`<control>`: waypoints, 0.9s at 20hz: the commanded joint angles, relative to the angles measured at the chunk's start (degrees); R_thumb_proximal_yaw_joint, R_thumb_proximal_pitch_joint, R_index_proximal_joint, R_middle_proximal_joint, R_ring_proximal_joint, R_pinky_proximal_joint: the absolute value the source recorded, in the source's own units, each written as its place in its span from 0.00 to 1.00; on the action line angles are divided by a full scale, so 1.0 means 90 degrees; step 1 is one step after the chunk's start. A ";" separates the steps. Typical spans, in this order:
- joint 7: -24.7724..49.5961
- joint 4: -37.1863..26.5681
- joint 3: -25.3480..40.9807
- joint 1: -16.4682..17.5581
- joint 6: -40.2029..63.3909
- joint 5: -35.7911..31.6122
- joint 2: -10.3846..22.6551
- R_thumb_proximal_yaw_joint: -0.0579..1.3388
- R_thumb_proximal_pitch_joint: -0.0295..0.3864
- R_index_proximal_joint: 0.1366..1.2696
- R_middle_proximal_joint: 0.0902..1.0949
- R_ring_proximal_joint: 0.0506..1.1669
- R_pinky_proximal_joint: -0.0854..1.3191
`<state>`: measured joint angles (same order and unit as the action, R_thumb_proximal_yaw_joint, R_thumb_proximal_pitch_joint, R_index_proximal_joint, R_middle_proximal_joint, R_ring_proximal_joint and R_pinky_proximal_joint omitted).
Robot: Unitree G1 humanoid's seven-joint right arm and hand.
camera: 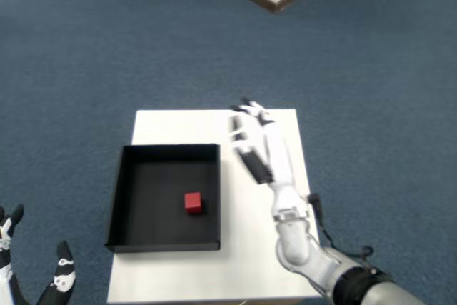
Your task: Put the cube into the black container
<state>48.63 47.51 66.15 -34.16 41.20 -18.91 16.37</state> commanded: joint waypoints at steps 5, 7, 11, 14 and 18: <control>-0.0532 0.0480 -0.0476 0.0344 0.1803 -0.0579 0.0675 0.04 0.78 0.20 0.16 0.17 0.12; -0.0679 0.0697 -0.0552 0.0423 0.2005 -0.0747 0.0737 0.04 0.77 0.19 0.16 0.17 0.11; -0.0851 0.0925 -0.0643 0.0777 0.2788 -0.0860 0.0972 0.04 0.77 0.18 0.17 0.18 0.10; -0.1017 0.1414 -0.0726 0.1084 0.3012 -0.1086 0.1145 0.04 0.78 0.18 0.17 0.19 0.10; -0.1523 0.1912 -0.0793 0.1395 0.3243 -0.1510 0.1011 0.04 0.79 0.17 0.17 0.19 0.10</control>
<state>35.69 65.00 60.71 -19.59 64.84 -30.93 24.63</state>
